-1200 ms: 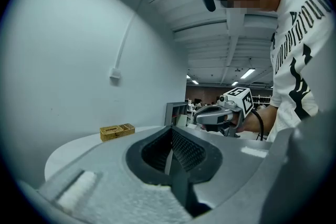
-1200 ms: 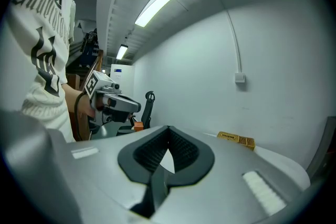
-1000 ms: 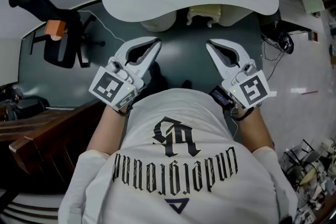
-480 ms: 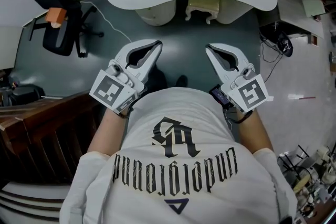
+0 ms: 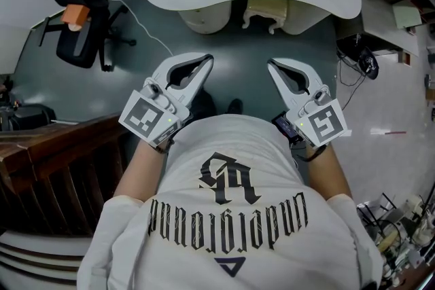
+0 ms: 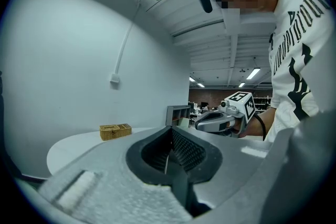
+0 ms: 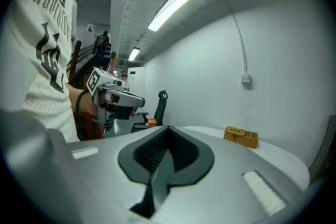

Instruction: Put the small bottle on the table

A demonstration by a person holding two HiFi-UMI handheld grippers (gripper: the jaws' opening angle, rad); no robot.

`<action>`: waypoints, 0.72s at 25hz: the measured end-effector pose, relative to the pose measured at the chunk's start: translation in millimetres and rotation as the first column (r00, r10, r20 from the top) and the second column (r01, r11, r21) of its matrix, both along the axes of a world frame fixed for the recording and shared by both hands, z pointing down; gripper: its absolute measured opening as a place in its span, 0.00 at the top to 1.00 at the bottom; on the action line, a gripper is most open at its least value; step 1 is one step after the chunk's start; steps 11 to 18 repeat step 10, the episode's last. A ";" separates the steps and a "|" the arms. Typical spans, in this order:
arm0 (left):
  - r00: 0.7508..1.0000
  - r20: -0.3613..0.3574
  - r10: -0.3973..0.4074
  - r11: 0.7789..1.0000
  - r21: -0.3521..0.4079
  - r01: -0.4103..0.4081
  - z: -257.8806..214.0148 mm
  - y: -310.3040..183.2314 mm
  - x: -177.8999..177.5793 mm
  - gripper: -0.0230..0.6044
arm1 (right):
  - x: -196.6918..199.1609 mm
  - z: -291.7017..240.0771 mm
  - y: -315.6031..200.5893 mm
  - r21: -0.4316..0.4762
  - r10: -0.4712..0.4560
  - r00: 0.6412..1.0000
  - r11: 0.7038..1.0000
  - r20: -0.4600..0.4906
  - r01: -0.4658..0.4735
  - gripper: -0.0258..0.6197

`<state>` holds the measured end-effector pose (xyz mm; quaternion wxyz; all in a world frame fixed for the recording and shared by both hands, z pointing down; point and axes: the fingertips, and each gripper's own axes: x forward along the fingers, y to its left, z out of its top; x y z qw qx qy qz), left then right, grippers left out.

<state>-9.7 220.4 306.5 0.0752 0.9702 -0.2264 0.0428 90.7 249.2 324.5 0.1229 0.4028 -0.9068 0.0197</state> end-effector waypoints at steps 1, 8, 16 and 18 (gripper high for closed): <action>1.000 -0.001 0.002 1.000 0.000 -0.002 0.3 -0.5 0.4 0.95 | 0.2 0.5 -0.8 0.000 0.001 1.000 1.000 -0.004 -0.001 0.96; 1.000 -0.004 0.010 1.000 -0.008 -0.010 1.5 -8.9 -4.4 0.95 | -5.8 2.8 -8.4 -0.011 0.000 1.000 1.000 -0.006 0.000 0.96; 1.000 -0.006 0.010 1.000 -0.009 -0.010 2.2 -11.8 -6.4 0.95 | -5.6 8.8 -9.5 -0.018 -0.007 1.000 1.000 -0.025 0.006 0.96; 1.000 -0.006 0.010 1.000 -0.009 -0.010 2.2 -11.8 -6.4 0.95 | -5.6 8.8 -9.5 -0.018 -0.007 1.000 1.000 -0.025 0.006 0.96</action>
